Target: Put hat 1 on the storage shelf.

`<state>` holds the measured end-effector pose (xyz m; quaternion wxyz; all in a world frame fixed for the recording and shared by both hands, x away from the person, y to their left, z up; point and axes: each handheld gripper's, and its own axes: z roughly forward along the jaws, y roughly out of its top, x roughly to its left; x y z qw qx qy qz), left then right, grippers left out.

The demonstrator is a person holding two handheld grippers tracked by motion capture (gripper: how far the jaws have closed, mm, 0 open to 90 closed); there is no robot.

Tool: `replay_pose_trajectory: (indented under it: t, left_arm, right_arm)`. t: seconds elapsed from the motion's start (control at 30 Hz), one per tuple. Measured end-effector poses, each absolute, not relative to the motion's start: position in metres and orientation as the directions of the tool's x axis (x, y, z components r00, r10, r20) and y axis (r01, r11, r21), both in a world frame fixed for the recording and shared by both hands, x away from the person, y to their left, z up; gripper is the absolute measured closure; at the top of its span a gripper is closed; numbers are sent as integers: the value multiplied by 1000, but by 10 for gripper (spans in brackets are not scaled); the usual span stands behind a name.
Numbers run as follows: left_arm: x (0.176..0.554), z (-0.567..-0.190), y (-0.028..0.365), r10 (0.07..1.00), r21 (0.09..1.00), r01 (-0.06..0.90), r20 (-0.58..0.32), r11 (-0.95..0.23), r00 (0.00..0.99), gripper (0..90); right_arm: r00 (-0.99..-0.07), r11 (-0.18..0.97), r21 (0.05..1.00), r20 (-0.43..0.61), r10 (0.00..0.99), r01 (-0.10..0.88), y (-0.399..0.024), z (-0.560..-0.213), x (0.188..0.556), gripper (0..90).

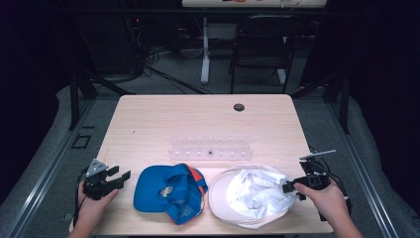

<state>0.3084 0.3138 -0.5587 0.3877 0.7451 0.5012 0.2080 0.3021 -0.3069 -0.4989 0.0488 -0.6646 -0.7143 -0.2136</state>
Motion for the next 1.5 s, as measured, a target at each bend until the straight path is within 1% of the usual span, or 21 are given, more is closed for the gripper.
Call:
replay_pose_trajectory:
  t: [0.03, 0.07, 0.17, 0.2, 0.23, 0.3, 0.33, 0.4, 0.53, 0.6, 0.73, 0.93, 1.17, 1.2, 1.23, 1.3, 1.43, 1.5]
  left_arm:
    - [308, -559, 314, 908, 787, 585, -80, -196, 411, 459]
    - [308, -559, 314, 908, 787, 586, -80, -195, 410, 459]
    - [308, -559, 314, 908, 787, 586, -81, -195, 410, 459]
    - [308, -559, 314, 908, 787, 585, -81, -194, 410, 459]
    - [308, -558, 314, 909, 787, 585, -81, -194, 410, 459]
    - [308, -558, 315, 908, 780, 593, -81, -199, 412, 459]
    - [308, -558, 315, 908, 781, 592, -81, -198, 411, 459]
    - [308, -558, 315, 908, 781, 592, -81, -198, 411, 459]
    - [308, -558, 315, 908, 781, 592, -80, -199, 411, 459]
    - [309, -559, 314, 909, 788, 585, -81, -193, 408, 459]
    - [308, -558, 315, 908, 785, 587, -81, -195, 410, 459]
    - [308, -558, 315, 909, 782, 591, -79, -198, 409, 459]
    - [308, -558, 315, 909, 782, 591, -80, -198, 409, 459]
    - [308, -558, 315, 909, 783, 590, -80, -197, 409, 459]
    - [308, -558, 315, 909, 783, 590, -79, -198, 409, 458]
    - [308, -558, 315, 908, 782, 591, -78, -200, 411, 458]
    - [307, -558, 315, 910, 785, 587, -78, -195, 407, 458]
    - [307, -559, 316, 911, 789, 584, -79, -190, 404, 458]
  right_arm:
    - [-110, 29, 227, 352, 929, 973, -307, -500, 302, 546]
    - [-129, 58, 205, 348, 929, 977, -308, -500, 303, 555]
    - [-55, -35, 228, 375, 926, 973, -301, -508, 301, 587]
    - [-95, 24, 199, 359, 928, 980, -306, -505, 303, 599]
    - [-85, 9, 207, 362, 928, 978, -305, -506, 302, 612]
    - [-115, 62, 159, 349, 930, 985, -309, -504, 304, 649]
    - [-71, -1, 186, 377, 924, 983, -307, -507, 302, 664]
    - [-90, 32, 160, 369, 925, 987, -309, -506, 303, 698]
    - [-67, -8, 193, 378, 923, 981, -307, -506, 300, 782]
    - [-80, 7, 193, 376, 923, 981, -309, -502, 300, 804]
    - [-78, -8, 207, 402, 912, 978, -310, -499, 300, 811]
    - [-59, -26, 191, 425, 903, 981, -310, -494, 301, 812]
    - [-62, -40, 199, 479, 876, 979, -307, -479, 302, 812]
    - [-62, -40, 199, 479, 876, 979, -307, -479, 302, 812]
    - [-65, -34, 200, 467, 882, 979, -305, -472, 302, 812]
    - [-78, -30, 211, 486, 870, 977, -303, -468, 302, 812]
    - [-91, -27, 232, 479, 873, 972, -297, -461, 302, 811]
    - [-99, -11, 231, 462, 881, 973, -295, -456, 302, 809]
